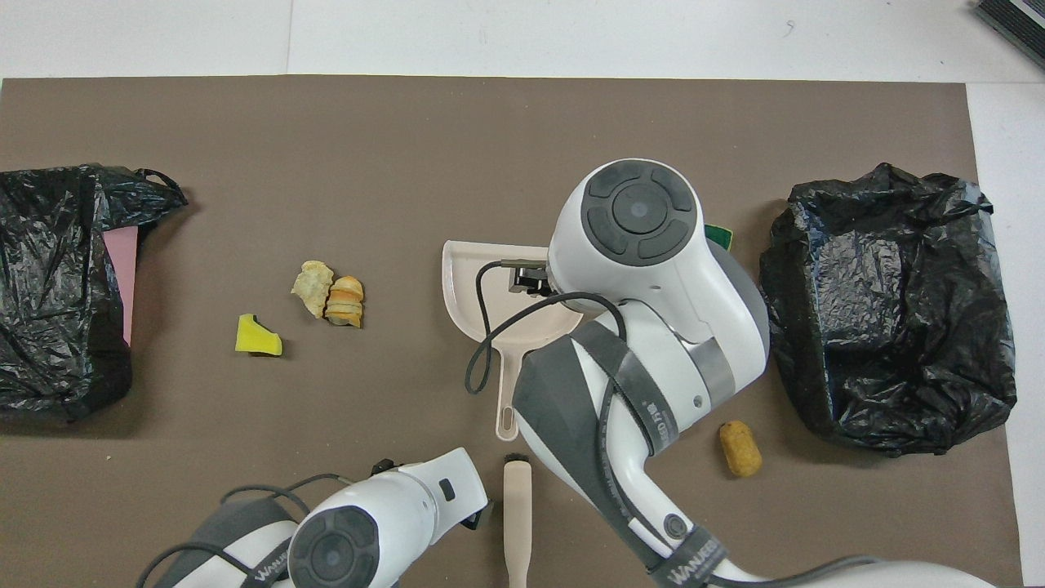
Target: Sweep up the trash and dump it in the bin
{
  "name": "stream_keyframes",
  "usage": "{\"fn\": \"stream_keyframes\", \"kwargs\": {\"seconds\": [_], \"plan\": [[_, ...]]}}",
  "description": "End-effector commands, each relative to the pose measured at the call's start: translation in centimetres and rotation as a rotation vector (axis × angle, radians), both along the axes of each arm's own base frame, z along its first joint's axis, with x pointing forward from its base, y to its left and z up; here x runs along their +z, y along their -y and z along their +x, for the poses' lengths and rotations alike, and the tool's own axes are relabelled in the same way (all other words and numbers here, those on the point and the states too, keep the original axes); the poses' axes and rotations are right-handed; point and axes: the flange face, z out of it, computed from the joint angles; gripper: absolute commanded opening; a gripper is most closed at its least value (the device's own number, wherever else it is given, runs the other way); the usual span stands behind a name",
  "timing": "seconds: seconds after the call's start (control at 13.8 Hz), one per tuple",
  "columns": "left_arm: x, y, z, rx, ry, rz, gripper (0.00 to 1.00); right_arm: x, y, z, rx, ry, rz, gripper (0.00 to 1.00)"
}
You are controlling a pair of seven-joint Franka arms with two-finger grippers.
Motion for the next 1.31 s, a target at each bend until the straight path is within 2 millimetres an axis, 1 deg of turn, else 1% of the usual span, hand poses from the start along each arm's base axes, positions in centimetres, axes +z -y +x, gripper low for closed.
{"fn": "stream_keyframes", "kwargs": {"seconds": [0.0,0.07,0.15,0.29,0.44,0.58,0.65,0.8,0.87,0.94,1.02,1.09,1.23], "plan": [[-0.3,1.3,-3.5,0.004,-0.004,-0.011,1.00,-2.6,-2.7,-0.6,-0.032,-0.011,-0.005,1.00],[-0.6,2.1,-4.8,0.007,-0.012,-0.005,1.00,-4.1,-3.8,-1.4,-0.037,-0.032,-0.018,1.00],[-0.6,2.7,-5.7,0.010,-0.016,-0.003,1.00,-5.5,-4.4,-2.1,-0.045,-0.056,-0.022,1.00],[-0.7,4.1,-8.2,-0.019,-0.022,0.002,1.00,-7.4,-5.4,-3.6,-0.038,-0.087,-0.021,1.00],[-1.0,5.2,-10.6,-0.045,-0.029,0.009,1.00,-8.8,-5.4,-4.5,-0.027,-0.112,-0.039,1.00],[-1.2,5.8,-11.9,-0.049,-0.032,0.009,1.00,-10.1,-5.3,-5.6,-0.025,-0.163,-0.024,1.00],[-1.5,6.1,-12.4,-0.061,-0.035,0.015,1.00,-10.3,-5.1,-6.1,-0.019,-0.177,-0.018,1.00],[-3.2,6.8,-13.3,-0.073,-0.036,0.026,1.00,-10.9,-4.5,-7.2,0.007,-0.207,-0.015,0.95],[-3.5,7.0,-13.3,-0.052,-0.034,0.020,1.00,-11.3,-4.2,-7.7,0.023,-0.218,-0.022,0.91],[-3.4,7.1,-13.3,-0.044,-0.035,0.019,1.00,-11.5,-3.9,-8.1,0.034,-0.224,-0.023,0.87],[-3.4,7.1,-13.3,-0.042,-0.039,0.023,1.00,-11.7,-3.9,-8.3,0.033,-0.224,-0.019,0.86],[-3.5,7.0,-13.2,-0.032,-0.041,0.028,1.00,-11.6,-4.0,-8.5,0.036,-0.225,-0.017,0.81],[-3.3,6.9,-12.9,-0.013,-0.047,0.034,1.00,-11.6,-4.2,-8.4,0.034,-0.217,-0.005,0.75]]}}
